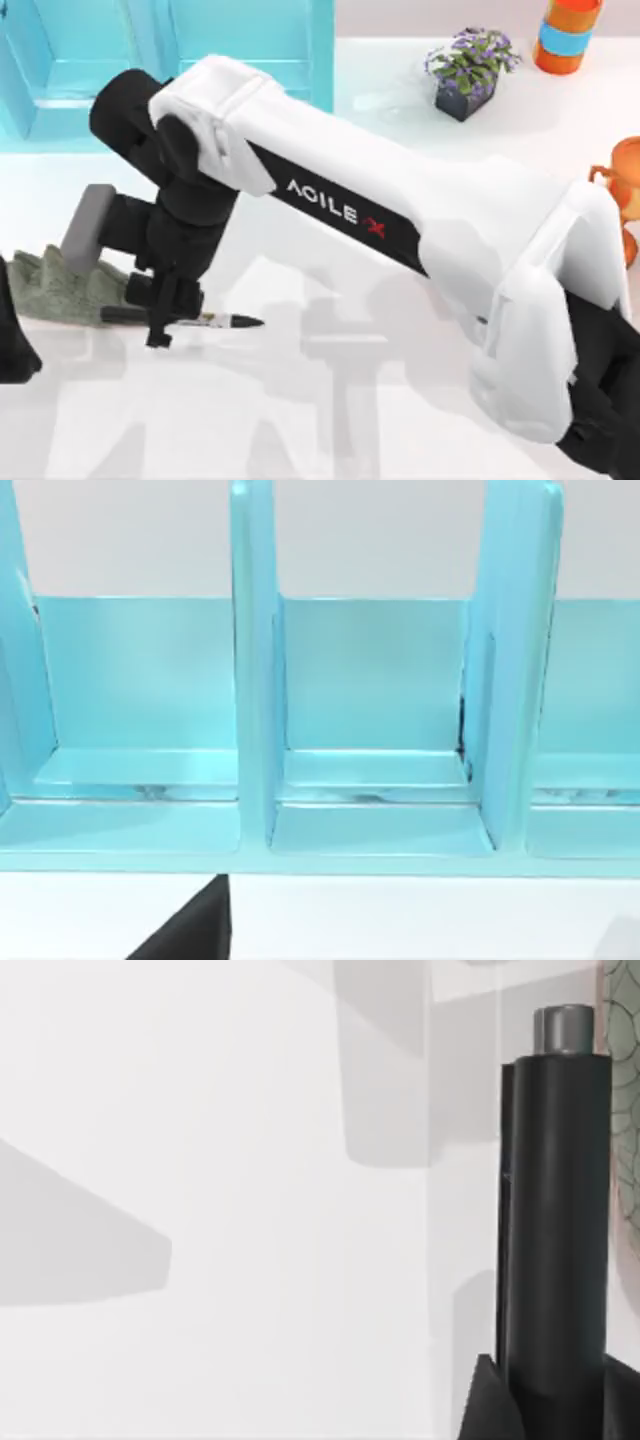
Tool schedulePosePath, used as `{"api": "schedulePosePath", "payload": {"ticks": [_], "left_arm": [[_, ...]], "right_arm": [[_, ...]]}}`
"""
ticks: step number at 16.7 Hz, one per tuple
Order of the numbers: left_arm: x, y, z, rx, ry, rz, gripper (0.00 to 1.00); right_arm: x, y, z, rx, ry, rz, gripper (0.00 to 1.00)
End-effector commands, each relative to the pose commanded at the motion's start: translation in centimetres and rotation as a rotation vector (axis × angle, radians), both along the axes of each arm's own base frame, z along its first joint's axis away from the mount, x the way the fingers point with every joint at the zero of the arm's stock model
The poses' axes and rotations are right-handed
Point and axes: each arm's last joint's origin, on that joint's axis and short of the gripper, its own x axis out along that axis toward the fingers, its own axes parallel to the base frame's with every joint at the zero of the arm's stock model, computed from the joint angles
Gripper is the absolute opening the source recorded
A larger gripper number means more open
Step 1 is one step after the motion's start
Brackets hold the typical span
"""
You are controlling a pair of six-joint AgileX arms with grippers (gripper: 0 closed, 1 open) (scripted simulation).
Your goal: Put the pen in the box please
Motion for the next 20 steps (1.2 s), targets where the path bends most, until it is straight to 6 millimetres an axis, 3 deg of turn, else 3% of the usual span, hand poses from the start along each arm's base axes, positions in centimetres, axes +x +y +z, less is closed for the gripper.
{"api": "schedulePosePath", "payload": {"ticks": [6, 14, 17, 20], "left_arm": [[0.0, 0.0, 0.0, 0.000, 0.000, 0.000, 1.00], [0.0, 0.0, 0.0, 0.000, 0.000, 0.000, 1.00], [0.0, 0.0, 0.0, 0.000, 0.000, 0.000, 1.00], [0.0, 0.0, 0.0, 0.000, 0.000, 0.000, 1.00]], "right_arm": [[-1.4, 0.0, 4.3, 0.002, -0.017, 0.024, 0.00], [-1.0, -0.7, 5.2, 0.005, -0.026, 0.000, 0.00], [2.5, -3.9, 7.3, 0.024, -0.057, -0.185, 0.00], [8.0, -11.4, 10.8, 0.067, -0.101, -0.542, 0.00]]}}
